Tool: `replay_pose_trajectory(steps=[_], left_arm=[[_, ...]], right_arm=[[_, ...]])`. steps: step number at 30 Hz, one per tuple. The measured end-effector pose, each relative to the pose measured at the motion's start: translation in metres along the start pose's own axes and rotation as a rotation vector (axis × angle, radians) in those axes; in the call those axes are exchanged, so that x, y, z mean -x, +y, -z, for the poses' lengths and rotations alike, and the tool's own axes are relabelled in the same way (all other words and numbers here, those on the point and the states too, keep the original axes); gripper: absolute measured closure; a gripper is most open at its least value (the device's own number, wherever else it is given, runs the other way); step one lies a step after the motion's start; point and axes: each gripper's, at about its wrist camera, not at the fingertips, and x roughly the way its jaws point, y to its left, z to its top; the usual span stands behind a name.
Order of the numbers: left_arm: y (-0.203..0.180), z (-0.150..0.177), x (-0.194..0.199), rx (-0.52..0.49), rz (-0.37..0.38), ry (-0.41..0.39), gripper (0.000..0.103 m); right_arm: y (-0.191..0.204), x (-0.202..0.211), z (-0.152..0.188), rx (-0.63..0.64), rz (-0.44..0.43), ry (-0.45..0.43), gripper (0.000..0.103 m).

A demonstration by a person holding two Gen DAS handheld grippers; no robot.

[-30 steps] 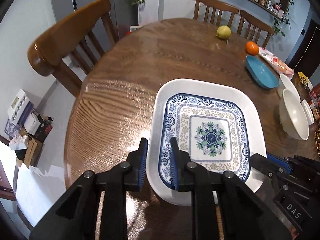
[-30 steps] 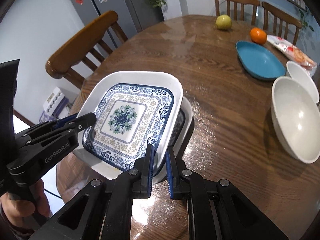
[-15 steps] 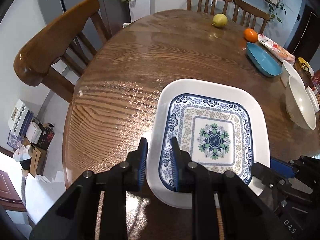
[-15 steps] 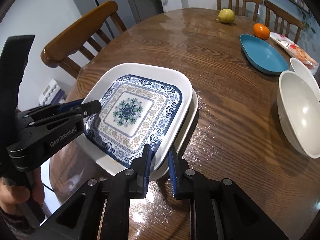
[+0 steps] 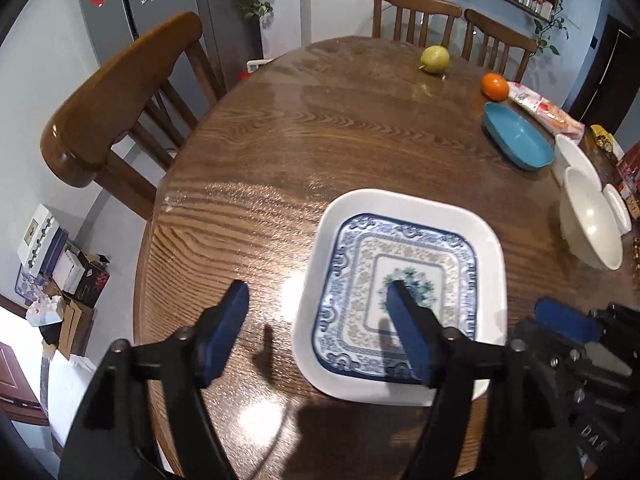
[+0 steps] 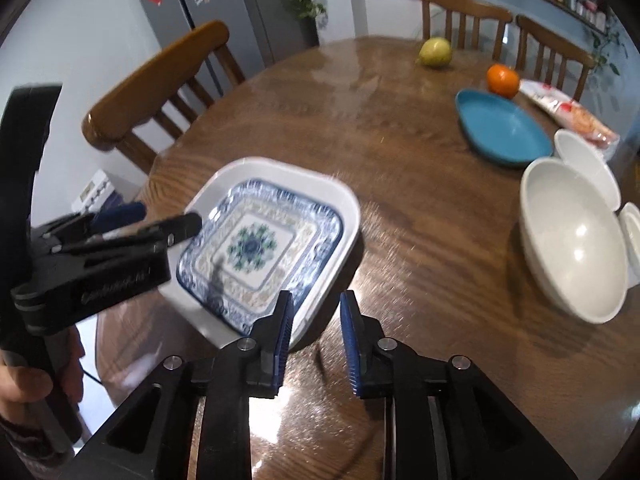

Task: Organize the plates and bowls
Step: 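Move the left gripper to the rim of the teal plate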

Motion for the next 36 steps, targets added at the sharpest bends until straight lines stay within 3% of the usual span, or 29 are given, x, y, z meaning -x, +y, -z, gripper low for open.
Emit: replay_pose_trajectory(steps=[4, 7, 12, 19, 36], left_arm=[[-0.012, -0.001, 0.014, -0.006, 0.03, -0.026, 0.017], [-0.022, -0.003, 0.023, -0.016, 0.05, -0.036, 0.008], [-0.026, -0.002, 0.032, 0.019, 0.055, -0.047, 0.002], [-0.04, -0.002, 0.045, 0.026, 0.071, -0.073, 0.001], [-0.101, -0.032, 0.06, -0.097, 0.117, -0.144, 0.001]], right_arm=[[-0.009, 0.012, -0.005, -0.016, -0.029, -0.029, 0.056], [-0.014, 0.019, -0.008, -0.018, -0.03, -0.044, 0.05], [-0.028, 0.029, -0.01, -0.038, -0.064, -0.058, 0.048], [-0.052, 0.045, -0.011, -0.073, -0.063, -0.098, 0.048], [-0.124, 0.098, -0.017, -0.168, 0.077, -0.216, 0.047]])
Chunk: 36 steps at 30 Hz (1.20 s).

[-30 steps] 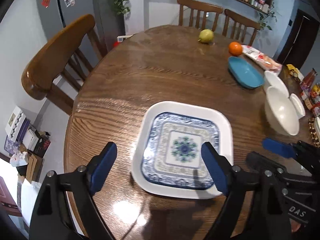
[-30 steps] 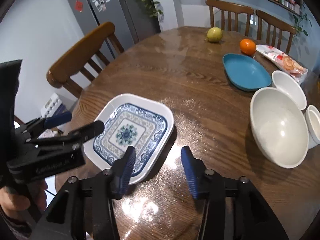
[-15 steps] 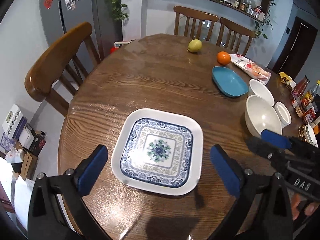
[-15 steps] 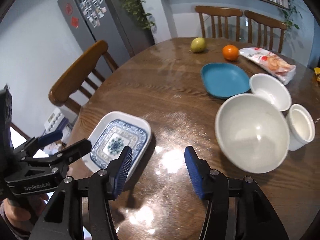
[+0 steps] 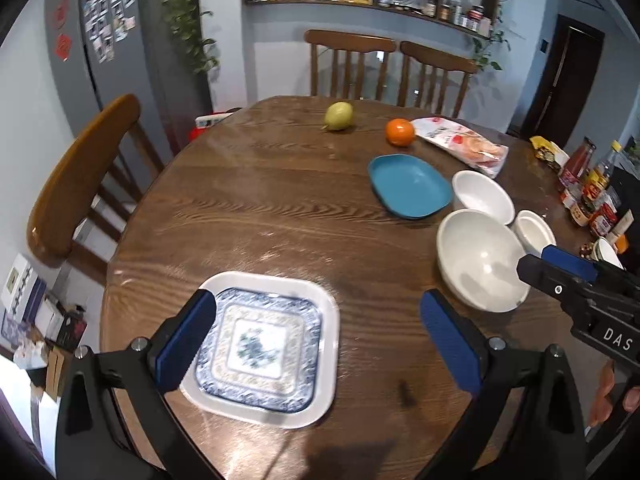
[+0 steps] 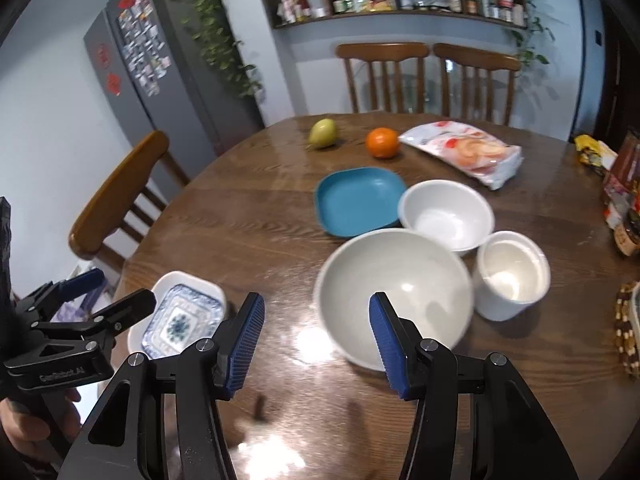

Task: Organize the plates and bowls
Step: 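Move the left gripper to the rim of the teal plate, then grasp the teal plate rim with the left gripper and lift it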

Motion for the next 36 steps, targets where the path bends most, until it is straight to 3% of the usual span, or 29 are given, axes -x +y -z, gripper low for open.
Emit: replay_pose_trajectory(steps=[8, 14, 18, 26, 36], left_arm=[[-0.031, -0.023, -0.009, -0.048, 0.057, -0.001, 0.001], [-0.049, -0.059, -0.027, -0.029, 0.076, -0.027, 0.001], [-0.051, -0.079, -0.048, 0.0, 0.06, -0.005, 0.001], [-0.048, -0.092, -0.12, 0.075, 0.08, 0.096, 0.003], [-0.053, -0.089, -0.192, 0.093, 0.126, 0.214, 0.032]], right_arm=[[-0.036, 0.009, -0.01, -0.012, 0.08, 0.007, 0.047], [-0.061, 0.013, -0.047, 0.0, 0.136, -0.013, 0.047], [-0.071, -0.001, -0.07, 0.01, 0.12, 0.012, 0.047], [-0.08, -0.083, -0.113, 0.04, 0.049, 0.148, 0.047], [-0.093, -0.195, -0.14, 0.107, 0.082, 0.319, 0.047]])
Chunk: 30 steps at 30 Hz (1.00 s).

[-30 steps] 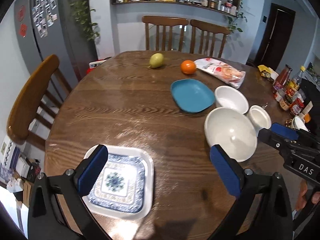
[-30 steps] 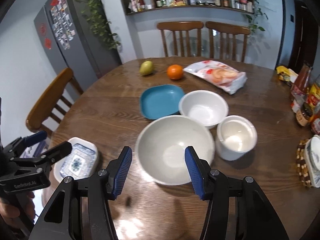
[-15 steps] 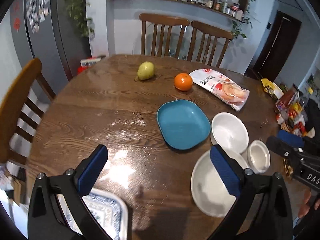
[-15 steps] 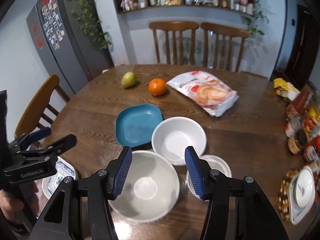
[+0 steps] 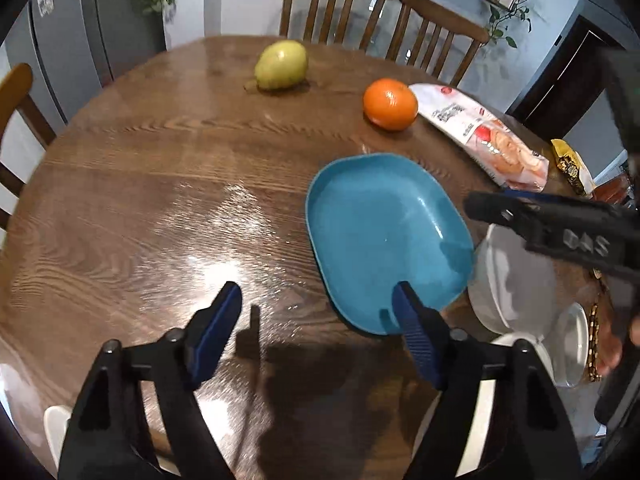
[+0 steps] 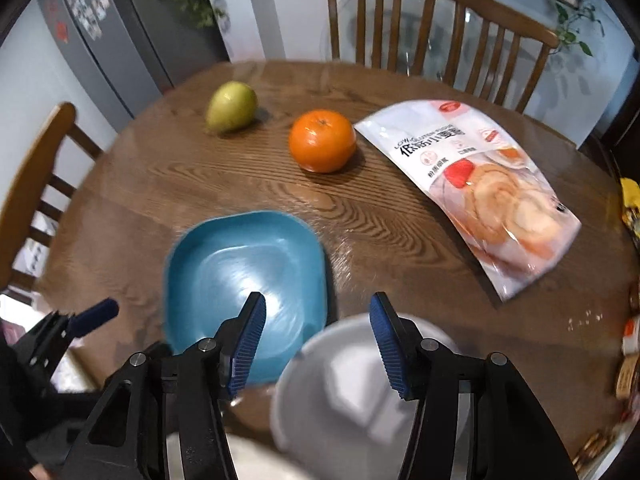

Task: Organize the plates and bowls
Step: 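Grasp the teal plate rim with the left gripper and lift it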

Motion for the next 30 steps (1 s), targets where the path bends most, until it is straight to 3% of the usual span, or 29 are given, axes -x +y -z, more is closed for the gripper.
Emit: replay_pose_trajectory(steps=[4, 8, 11, 13, 19, 30], left_arm=[[-0.001, -0.003, -0.012, -0.001, 0.04, 0.04, 0.057], [0.003, -0.005, -0.024, 0.017, 0.06, 0.074, 0.07], [0.002, -0.008, -0.026, 0.017, 0.079, 0.074, 0.079], [-0.001, -0.008, -0.027, 0.012, 0.089, 0.08, 0.091], [0.005, -0.008, -0.028, 0.026, 0.068, 0.064, 0.093], [0.015, 0.009, 0.04, -0.041, 0.006, -0.073, 0.094]], right_arm=[[-0.005, -0.022, -0.014, 0.011, -0.007, 0.037, 0.048], [-0.003, -0.036, -0.019, 0.037, -0.026, 0.074, 0.057], [0.0, -0.046, -0.02, 0.066, -0.034, 0.105, 0.068], [0.001, -0.055, -0.018, 0.075, -0.042, 0.128, 0.091], [0.007, -0.047, -0.006, 0.079, -0.057, 0.087, 0.097], [0.04, 0.043, 0.028, 0.081, -0.1, -0.11, 0.098]])
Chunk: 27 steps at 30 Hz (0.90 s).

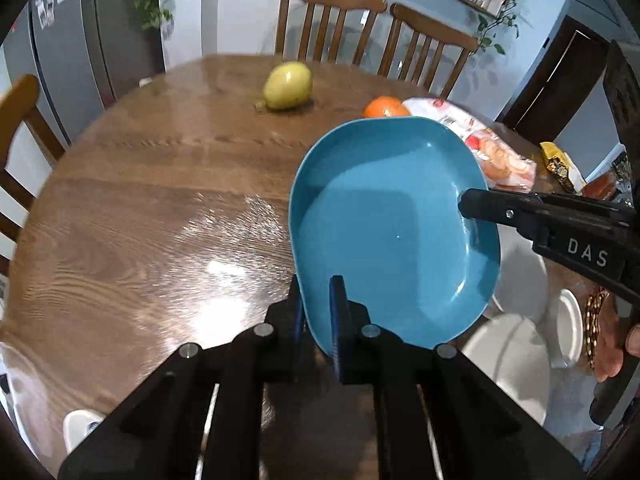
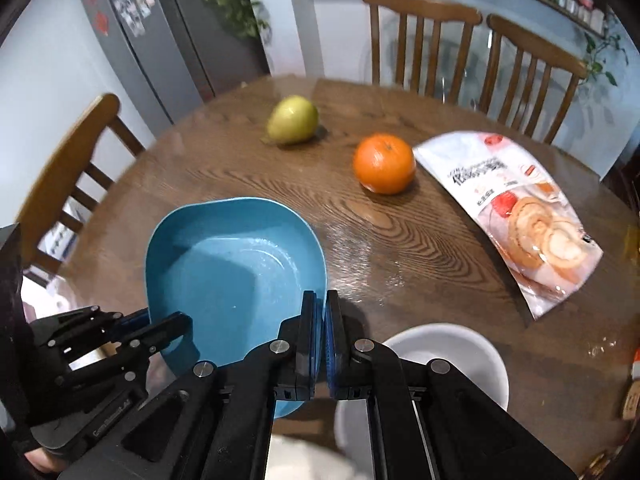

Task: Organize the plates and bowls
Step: 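Grasp the teal plate rim with the left gripper and lift it, then carry the teal plate with the left gripper and lower it onto the stacked square plates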

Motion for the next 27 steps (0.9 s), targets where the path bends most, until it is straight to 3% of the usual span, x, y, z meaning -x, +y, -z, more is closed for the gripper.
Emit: replay_pose_trajectory(steps=[16, 27], left_arm=[[0.007, 0.055, 0.096, -0.097, -0.086, -0.171, 0.093], [0.025, 0.086, 0.119, -0.092, -0.127, -0.172, 0.093]], right_arm=[[0.05, 0.072, 0.053, -0.05, -0.056, -0.173, 0.098], [0.083, 0.086, 0.092, -0.064, -0.09, -0.191, 0.098]])
